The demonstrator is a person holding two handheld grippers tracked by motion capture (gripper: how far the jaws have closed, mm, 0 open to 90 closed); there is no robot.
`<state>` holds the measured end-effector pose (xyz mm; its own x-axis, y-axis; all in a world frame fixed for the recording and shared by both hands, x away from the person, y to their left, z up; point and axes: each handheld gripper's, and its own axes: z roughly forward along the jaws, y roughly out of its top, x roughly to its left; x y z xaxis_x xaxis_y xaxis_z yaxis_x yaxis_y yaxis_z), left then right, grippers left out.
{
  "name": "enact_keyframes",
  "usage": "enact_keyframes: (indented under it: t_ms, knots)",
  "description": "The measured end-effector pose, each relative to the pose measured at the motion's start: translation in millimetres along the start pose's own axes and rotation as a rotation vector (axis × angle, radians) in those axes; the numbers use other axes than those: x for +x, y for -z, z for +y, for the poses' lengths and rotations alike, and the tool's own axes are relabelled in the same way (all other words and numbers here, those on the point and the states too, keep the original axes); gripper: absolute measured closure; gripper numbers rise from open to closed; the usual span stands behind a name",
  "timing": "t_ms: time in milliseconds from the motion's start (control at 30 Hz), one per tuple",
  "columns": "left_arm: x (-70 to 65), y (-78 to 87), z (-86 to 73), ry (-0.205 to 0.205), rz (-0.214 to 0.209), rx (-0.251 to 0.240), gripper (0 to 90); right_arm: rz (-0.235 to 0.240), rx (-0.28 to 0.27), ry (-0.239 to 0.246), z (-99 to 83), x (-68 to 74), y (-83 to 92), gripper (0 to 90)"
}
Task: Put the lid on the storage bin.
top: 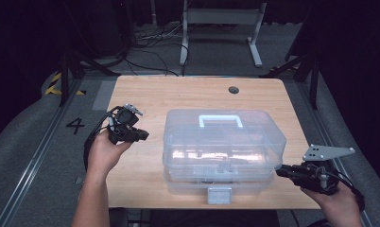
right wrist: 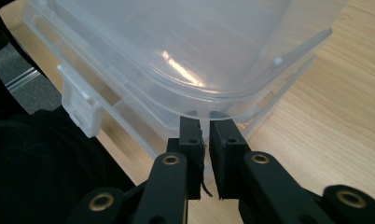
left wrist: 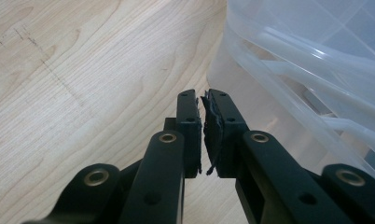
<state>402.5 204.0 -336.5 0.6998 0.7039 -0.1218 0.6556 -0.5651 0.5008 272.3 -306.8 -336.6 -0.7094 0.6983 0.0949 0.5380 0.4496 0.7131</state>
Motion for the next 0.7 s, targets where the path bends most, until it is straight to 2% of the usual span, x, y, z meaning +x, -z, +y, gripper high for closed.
enact_keyframes:
  t_ms: [100, 267, 400, 500, 533, 633, 700]
  knots:
    - [1.4, -0.9, 0.4, -0.001, 0.000, 0.002, 83.0, 0.008, 0.037, 0.015, -0.8, 0.5, -2.5, 79.0]
    - [2.6, -2.9, 0.4, -0.002, 0.000, 0.001, 82.8, 0.018, 0.049, 0.007, -2.9, -2.2, -3.4, 76.5]
    - [3.2, -2.8, -0.2, 0.004, -0.001, 0.005, 82.7, 0.032, 0.107, 0.017, -6.0, -2.4, -8.7, 75.4]
    - [3.9, -3.1, 0.5, -0.012, 0.001, 0.009, 82.6, 0.036, 0.131, 0.025, -7.8, -1.8, -11.4, 75.4]
    - [3.0, -3.7, 0.5, 0.000, -0.005, 0.009, 82.7, 0.037, 0.138, 0.028, -8.2, -1.9, -12.2, 75.4]
    - [2.9, -4.5, 0.4, 0.001, -0.004, 0.009, 82.6, 0.049, 0.166, 0.031, -9.4, -1.7, -15.1, 74.8]
    - [3.1, -4.6, 0.2, 0.000, -0.004, 0.010, 82.6, 0.060, 0.192, 0.035, -10.5, -1.9, -17.8, 71.0]
